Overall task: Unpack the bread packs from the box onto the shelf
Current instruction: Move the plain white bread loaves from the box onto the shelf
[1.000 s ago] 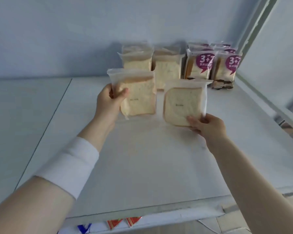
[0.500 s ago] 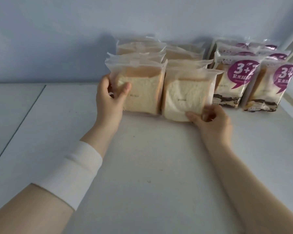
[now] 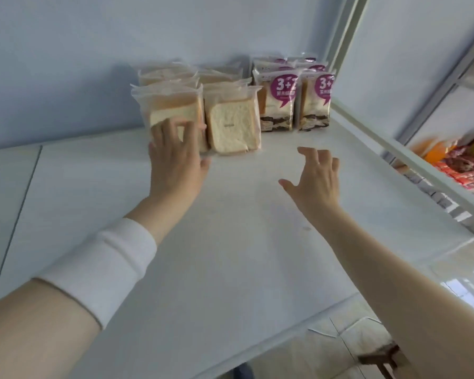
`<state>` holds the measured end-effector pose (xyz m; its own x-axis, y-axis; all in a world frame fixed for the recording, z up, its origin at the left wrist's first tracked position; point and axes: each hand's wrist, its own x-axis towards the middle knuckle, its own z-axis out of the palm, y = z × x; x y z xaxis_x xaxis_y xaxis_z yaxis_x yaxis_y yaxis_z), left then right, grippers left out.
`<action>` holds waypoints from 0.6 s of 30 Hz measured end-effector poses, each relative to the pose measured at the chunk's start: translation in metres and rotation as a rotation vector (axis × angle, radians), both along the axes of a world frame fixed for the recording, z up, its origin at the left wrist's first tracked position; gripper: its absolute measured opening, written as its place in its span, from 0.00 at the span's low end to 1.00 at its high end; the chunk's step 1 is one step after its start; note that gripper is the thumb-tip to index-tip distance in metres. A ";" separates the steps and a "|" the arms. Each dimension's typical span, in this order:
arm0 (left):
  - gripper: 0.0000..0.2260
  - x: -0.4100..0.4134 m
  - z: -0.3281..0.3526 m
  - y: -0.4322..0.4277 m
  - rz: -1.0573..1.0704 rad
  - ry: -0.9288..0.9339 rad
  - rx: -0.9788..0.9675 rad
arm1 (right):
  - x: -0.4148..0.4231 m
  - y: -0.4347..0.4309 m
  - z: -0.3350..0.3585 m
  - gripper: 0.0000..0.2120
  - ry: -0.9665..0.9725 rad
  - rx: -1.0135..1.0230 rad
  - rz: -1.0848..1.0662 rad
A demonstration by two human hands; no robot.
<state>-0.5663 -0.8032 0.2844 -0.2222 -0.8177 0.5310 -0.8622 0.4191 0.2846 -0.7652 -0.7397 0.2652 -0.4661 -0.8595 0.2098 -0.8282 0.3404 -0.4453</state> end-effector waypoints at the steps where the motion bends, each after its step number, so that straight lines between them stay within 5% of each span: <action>1: 0.23 -0.012 0.004 0.017 -0.111 -0.134 0.036 | -0.004 0.020 0.003 0.33 0.051 0.044 0.003; 6: 0.17 -0.102 0.022 0.097 -0.434 -0.534 0.195 | -0.051 0.129 0.024 0.33 0.148 0.160 -0.059; 13: 0.18 -0.279 0.014 0.248 -0.734 -0.685 0.132 | -0.175 0.313 0.022 0.28 0.182 0.328 -0.323; 18: 0.20 -0.398 -0.045 0.375 -0.892 -0.826 0.171 | -0.260 0.469 -0.038 0.26 0.021 0.470 -0.533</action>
<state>-0.9639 -0.4285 0.2390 -0.9584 -0.2520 -0.1338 -0.2396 0.9655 -0.1024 -1.0251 -0.2708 0.2271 -0.8481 -0.5174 -0.1138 -0.5023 0.8537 -0.1378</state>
